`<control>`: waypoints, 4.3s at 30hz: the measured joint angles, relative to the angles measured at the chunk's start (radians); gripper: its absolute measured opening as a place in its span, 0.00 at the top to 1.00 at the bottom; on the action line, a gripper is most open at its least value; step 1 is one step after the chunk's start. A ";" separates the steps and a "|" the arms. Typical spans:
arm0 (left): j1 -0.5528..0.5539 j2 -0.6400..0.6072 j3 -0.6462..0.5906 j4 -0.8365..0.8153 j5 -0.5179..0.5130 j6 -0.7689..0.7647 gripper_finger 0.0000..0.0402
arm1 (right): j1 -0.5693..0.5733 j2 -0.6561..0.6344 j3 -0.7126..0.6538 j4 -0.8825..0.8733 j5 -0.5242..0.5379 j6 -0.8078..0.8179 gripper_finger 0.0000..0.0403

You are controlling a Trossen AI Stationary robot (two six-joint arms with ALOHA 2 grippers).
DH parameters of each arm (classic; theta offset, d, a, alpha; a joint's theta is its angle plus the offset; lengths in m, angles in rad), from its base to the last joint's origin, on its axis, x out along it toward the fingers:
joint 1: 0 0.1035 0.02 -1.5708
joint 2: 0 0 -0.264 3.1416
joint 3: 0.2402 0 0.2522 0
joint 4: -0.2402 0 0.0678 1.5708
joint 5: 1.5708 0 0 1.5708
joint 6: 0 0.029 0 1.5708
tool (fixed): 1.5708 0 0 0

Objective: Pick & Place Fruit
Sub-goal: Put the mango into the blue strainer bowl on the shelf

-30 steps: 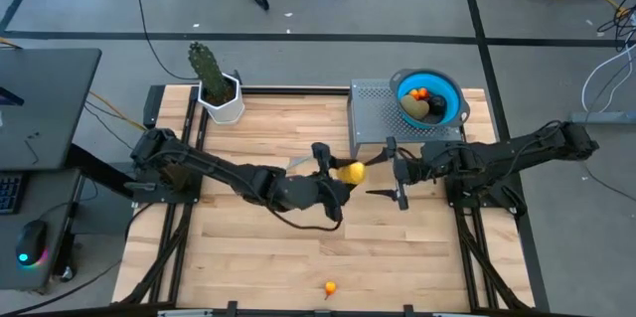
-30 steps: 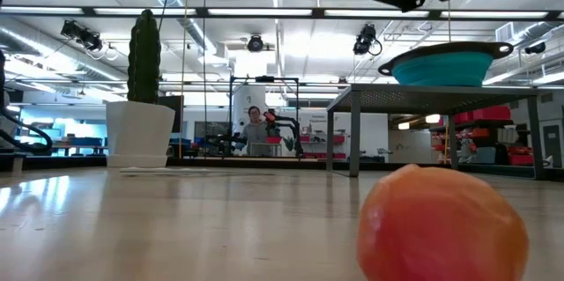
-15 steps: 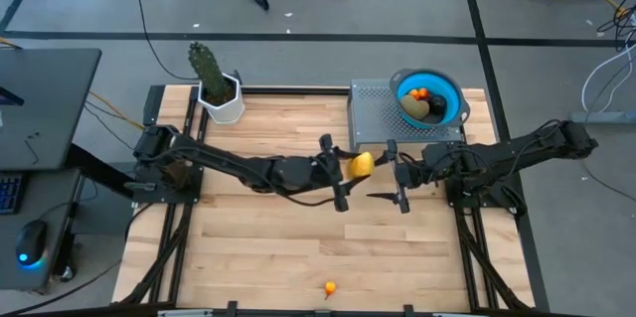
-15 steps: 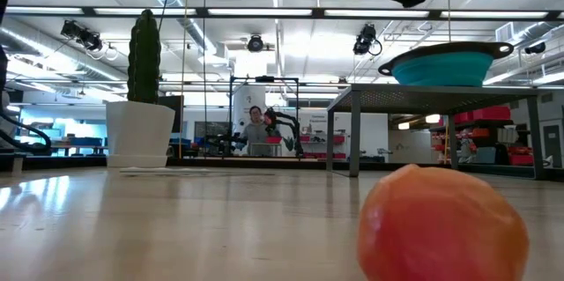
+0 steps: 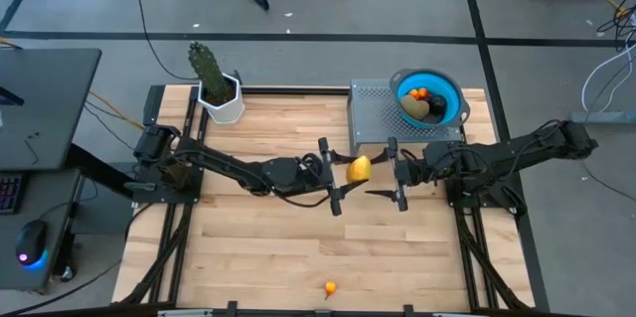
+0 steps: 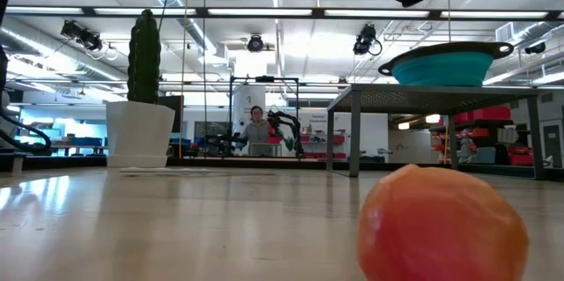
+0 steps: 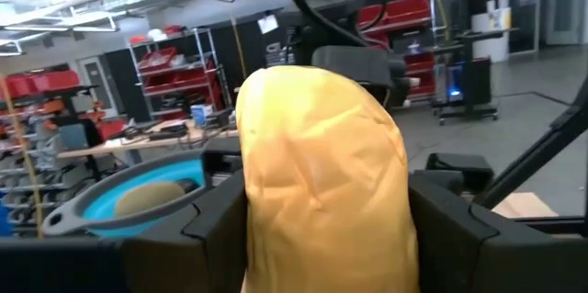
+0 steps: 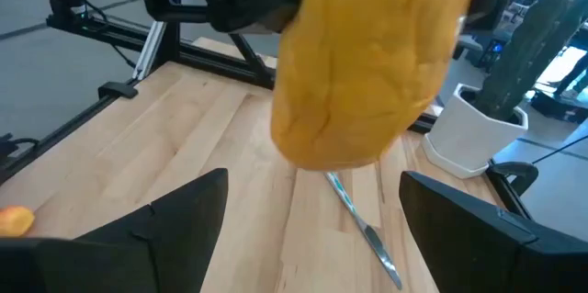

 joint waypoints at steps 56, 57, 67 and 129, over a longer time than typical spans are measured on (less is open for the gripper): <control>-0.058 -0.031 0.000 -0.029 -0.118 -0.038 0.27 | -0.011 0.134 0.000 0.224 0.021 0.076 0.47; -0.068 -0.035 0.000 -0.030 -0.161 -0.020 0.26 | -0.012 0.131 0.000 0.220 0.040 0.079 0.47; -0.199 -0.077 0.000 -0.056 -0.735 0.218 0.19 | -0.012 -0.026 0.001 0.023 0.478 0.144 0.47; -0.074 -0.064 0.000 -0.653 0.007 -0.324 0.23 | -0.704 -0.264 0.188 -0.739 0.597 0.120 0.35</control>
